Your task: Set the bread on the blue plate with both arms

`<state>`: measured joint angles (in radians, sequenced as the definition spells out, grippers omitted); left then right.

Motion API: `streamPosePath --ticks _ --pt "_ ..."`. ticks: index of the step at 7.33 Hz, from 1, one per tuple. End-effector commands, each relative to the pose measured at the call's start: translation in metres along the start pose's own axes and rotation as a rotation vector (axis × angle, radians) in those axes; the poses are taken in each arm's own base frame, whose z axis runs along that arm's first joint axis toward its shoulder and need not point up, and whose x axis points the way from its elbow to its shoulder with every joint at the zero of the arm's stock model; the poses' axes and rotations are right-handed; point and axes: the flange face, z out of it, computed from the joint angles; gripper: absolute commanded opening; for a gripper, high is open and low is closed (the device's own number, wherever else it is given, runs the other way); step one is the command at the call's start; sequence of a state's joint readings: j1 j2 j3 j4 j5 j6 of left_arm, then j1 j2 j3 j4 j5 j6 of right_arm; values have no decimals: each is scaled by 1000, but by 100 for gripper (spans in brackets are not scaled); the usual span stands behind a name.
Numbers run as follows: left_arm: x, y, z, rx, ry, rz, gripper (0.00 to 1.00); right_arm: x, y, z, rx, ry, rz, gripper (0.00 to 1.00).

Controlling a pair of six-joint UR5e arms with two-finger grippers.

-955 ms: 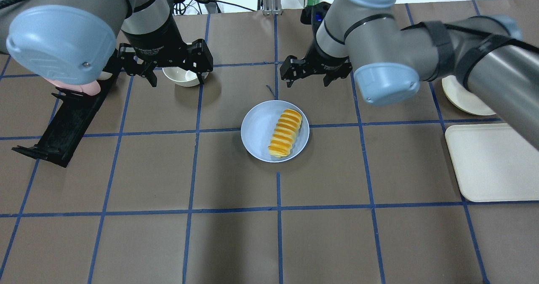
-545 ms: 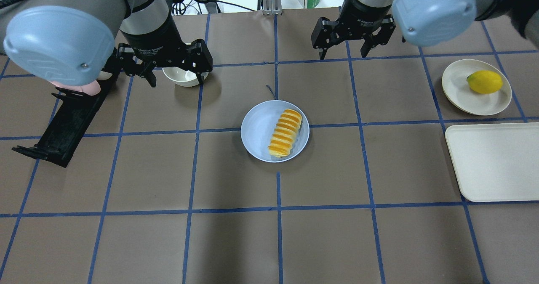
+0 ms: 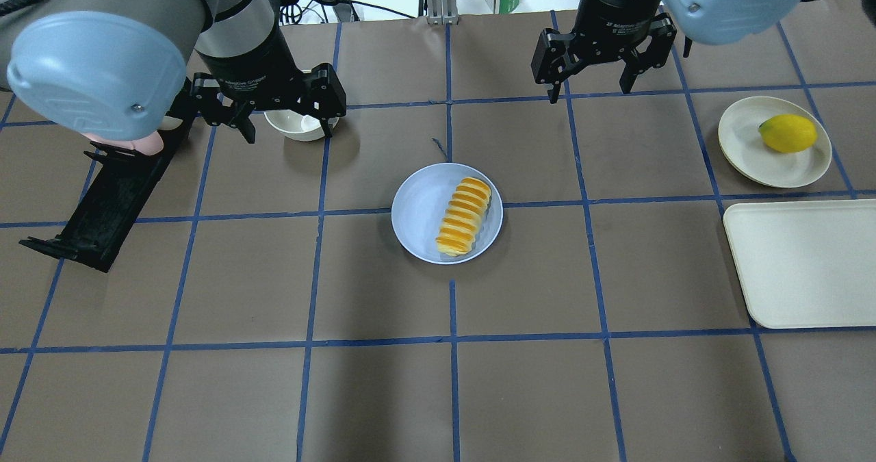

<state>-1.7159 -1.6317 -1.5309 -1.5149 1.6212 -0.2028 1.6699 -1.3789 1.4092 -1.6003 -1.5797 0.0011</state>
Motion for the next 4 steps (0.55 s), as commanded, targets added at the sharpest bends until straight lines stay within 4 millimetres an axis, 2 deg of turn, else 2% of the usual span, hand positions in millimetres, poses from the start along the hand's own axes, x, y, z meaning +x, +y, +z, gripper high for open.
streamPosePath --ticks 1,2,4 --pt "-2 3 -8 16 -2 0 100 13 0 -1 0 52 9 100" --pt "-3 5 -8 16 -6 3 100 20 -1 -8 23 56 24 100" --pt "-3 9 -15 25 0 0 100 47 -2 -9 13 33 72 100"
